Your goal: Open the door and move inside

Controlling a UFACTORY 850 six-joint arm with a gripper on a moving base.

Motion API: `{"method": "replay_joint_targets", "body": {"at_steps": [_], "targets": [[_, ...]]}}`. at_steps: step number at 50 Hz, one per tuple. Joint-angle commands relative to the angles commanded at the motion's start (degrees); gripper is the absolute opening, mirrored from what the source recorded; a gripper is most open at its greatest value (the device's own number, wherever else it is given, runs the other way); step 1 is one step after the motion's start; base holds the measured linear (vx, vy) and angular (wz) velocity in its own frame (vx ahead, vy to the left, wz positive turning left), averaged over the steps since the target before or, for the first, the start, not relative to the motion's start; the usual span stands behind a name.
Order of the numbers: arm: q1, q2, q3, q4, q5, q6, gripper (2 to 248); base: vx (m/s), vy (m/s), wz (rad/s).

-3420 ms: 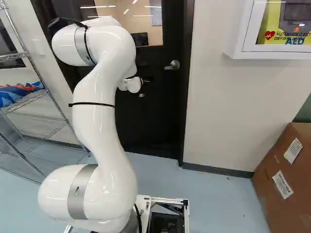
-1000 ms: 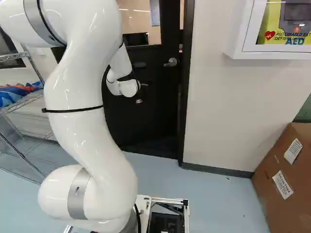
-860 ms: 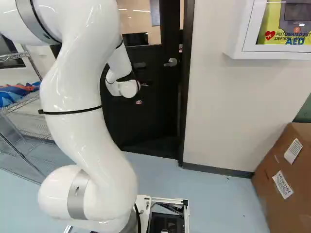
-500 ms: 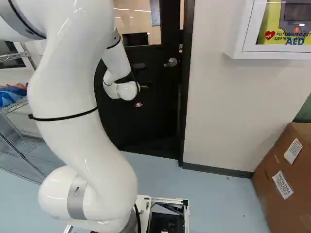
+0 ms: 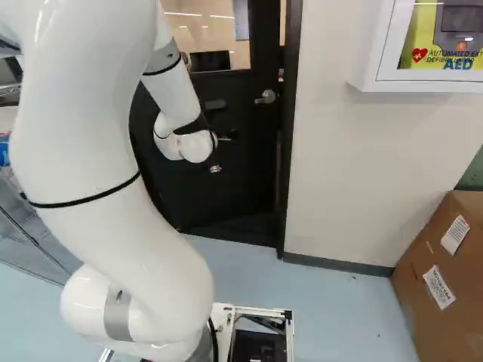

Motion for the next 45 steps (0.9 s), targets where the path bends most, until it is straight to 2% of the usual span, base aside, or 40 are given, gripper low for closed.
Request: {"method": "replay_joint_targets", "body": {"at_steps": [45], "targets": [[-4.76,13.09,13.27,0.00,0.00,0.00,247,0.000,0.000,0.000]]}}
